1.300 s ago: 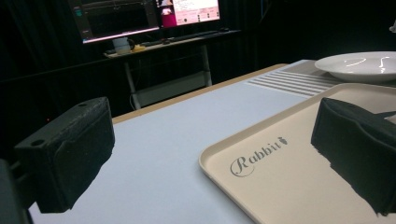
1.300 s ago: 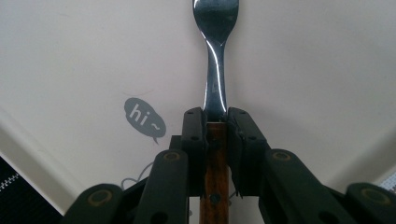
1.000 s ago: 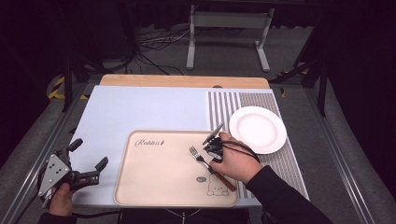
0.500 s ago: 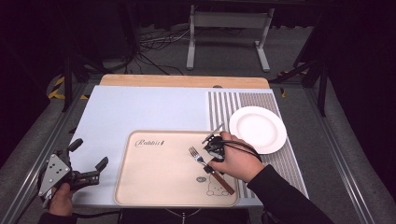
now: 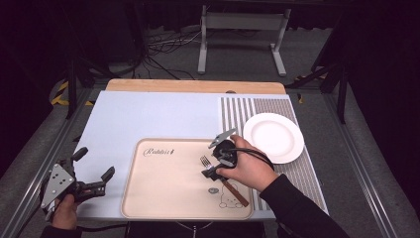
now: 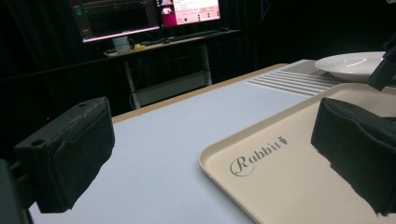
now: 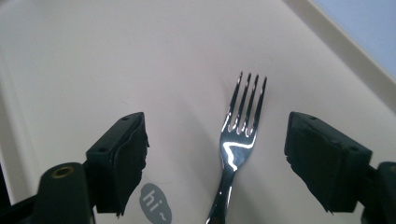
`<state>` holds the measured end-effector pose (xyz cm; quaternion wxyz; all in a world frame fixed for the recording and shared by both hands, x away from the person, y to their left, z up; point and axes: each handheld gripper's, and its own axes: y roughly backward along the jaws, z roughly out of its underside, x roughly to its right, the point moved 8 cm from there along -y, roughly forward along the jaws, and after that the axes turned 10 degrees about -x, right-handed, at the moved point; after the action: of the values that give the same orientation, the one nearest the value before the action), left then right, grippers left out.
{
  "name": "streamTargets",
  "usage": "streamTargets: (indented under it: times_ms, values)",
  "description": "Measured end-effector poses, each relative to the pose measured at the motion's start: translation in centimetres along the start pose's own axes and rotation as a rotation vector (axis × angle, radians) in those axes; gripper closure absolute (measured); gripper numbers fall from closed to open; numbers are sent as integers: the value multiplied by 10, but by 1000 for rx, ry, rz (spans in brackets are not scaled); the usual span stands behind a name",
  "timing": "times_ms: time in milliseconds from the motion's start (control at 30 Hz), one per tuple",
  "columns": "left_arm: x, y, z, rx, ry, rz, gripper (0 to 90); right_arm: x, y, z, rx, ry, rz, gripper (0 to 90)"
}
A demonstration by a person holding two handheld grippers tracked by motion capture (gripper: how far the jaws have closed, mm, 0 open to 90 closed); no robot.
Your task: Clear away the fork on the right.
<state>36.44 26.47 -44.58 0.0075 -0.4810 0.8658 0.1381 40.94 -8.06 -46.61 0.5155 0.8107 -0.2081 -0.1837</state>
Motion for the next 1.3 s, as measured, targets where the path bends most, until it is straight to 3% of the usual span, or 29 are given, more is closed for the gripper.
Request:
streamTargets:
  times_ms: [100,133,167,200,300,400,500,800,1300]
  values:
    - [0,0,0,2,1,-1,3,-2,-3,-3,-9,38,-9,369]
    - [0,0,0,0,1,-1,3,-5,-5,-4,-16,58,-22,513]
    - [0,0,0,0,2,-1,2,-6,-6,-4,-22,59,-27,586]
    - [0,0,0,0,2,-1,3,-6,-6,-4,-22,59,-27,586]
    - [0,0,0,1,3,-1,3,-10,-9,-5,-45,67,-30,790]
    - [-1,0,0,1,3,-1,3,-12,-13,-5,-56,78,-28,880]
    - [0,0,0,-2,2,1,3,-11,-19,-6,-59,90,1,900]
    - [0,0,0,-2,1,2,3,-3,-33,-1,-91,77,29,900]
    - [0,0,0,-2,1,2,3,1,-37,3,-96,74,42,900]
